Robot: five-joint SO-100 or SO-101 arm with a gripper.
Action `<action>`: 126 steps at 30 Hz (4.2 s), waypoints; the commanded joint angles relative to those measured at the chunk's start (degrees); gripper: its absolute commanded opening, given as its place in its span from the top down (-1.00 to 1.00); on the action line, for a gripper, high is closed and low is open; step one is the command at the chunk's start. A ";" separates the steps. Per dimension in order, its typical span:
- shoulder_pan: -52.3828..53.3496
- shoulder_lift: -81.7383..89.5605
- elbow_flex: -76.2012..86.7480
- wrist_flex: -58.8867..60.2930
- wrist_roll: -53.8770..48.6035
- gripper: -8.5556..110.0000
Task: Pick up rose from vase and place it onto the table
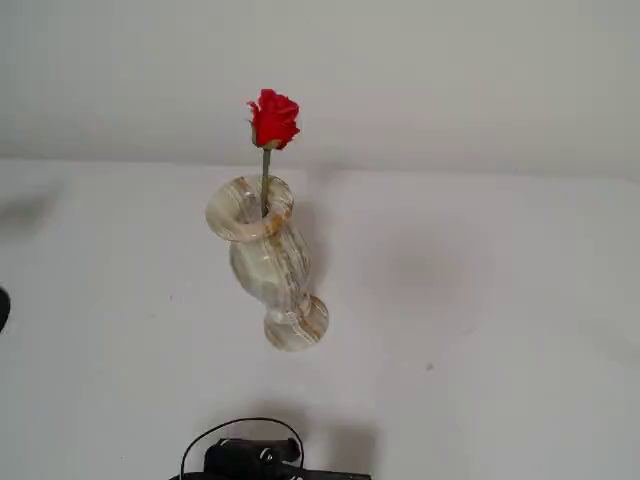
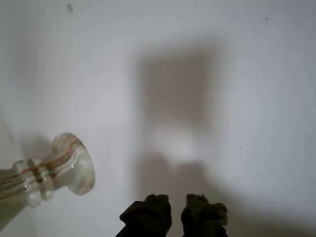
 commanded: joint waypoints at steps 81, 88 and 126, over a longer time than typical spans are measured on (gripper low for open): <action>3.60 0.26 -14.06 -4.04 -43.24 0.76; 6.24 -1.14 -25.75 -10.55 -60.91 0.62; -8.09 -82.27 -95.71 -25.58 -62.84 0.40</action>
